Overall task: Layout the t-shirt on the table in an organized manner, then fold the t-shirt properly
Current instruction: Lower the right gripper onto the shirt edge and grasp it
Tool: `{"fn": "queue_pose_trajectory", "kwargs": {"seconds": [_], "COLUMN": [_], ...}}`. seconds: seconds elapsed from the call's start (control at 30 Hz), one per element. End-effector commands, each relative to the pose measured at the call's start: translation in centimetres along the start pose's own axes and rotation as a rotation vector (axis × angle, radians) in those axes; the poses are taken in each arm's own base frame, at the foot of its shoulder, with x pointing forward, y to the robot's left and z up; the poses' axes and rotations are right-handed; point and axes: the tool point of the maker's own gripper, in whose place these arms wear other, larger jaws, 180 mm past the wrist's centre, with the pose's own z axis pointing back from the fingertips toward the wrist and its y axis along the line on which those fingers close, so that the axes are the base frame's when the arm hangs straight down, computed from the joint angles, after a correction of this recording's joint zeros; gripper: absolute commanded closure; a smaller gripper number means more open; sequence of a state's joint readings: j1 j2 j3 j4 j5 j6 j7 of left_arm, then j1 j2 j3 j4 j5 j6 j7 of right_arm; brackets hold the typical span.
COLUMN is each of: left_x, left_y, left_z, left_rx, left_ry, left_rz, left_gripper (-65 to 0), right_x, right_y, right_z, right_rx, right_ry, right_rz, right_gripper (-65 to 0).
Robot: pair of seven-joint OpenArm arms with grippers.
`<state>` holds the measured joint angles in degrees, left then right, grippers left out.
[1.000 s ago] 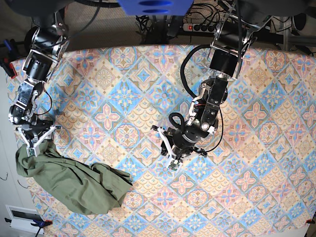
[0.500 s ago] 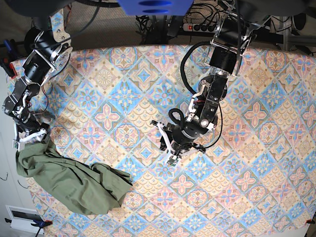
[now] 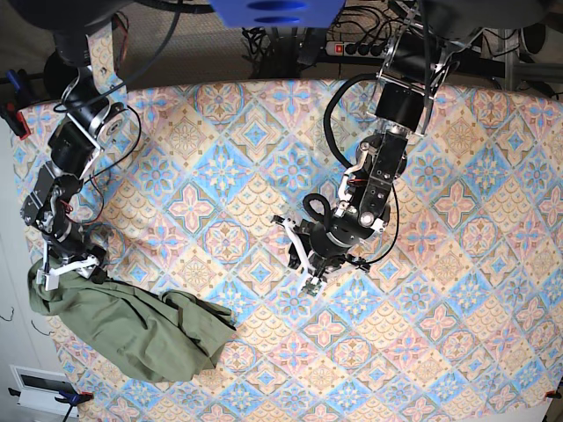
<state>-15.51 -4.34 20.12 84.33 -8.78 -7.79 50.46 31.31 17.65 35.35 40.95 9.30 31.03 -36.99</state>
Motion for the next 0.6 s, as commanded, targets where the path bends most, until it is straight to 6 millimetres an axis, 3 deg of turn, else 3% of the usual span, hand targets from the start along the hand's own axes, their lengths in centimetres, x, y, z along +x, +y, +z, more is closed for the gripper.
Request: {"fn": "queue_pose_trajectory", "kwargs": {"seconds": [0.0,0.13,0.27,0.33,0.5,0.57], "left_x": [1.5,1.2,1.2,1.1,1.6,1.9], "left_y": [0.6,0.6,0.6,0.6,0.2,0.0], "left_z": [0.4,0.4,0.4,0.4,1.1,1.2], "left_rx": [0.01,0.01,0.009,0.011,0.005,0.003], "left_ry": [-0.046,-0.041,-0.04,-0.039,-0.064,-0.074], "left_rz": [-0.012,-0.01,-0.01,-0.011,-0.014,-0.015], "left_gripper": [-13.8,-13.8,-13.8,-13.8,-13.8,-13.8], "right_x": [3.4,2.4,4.6,5.8,5.8,6.1], "right_y": [0.3,0.4,1.4,1.9,1.9,1.7], "right_z": [0.3,-0.5,-0.8,-0.8,-0.8,-0.5], "right_rx": [0.013,0.024,0.045,0.053,0.053,0.05], "right_ry": [-0.087,-0.087,-0.144,-0.168,-0.164,-0.172], "right_rz": [0.0,-0.041,-0.05,-0.047,-0.046,-0.035], "right_gripper": [-35.2,-35.0,-32.4,-24.2,0.0,-0.3]}}
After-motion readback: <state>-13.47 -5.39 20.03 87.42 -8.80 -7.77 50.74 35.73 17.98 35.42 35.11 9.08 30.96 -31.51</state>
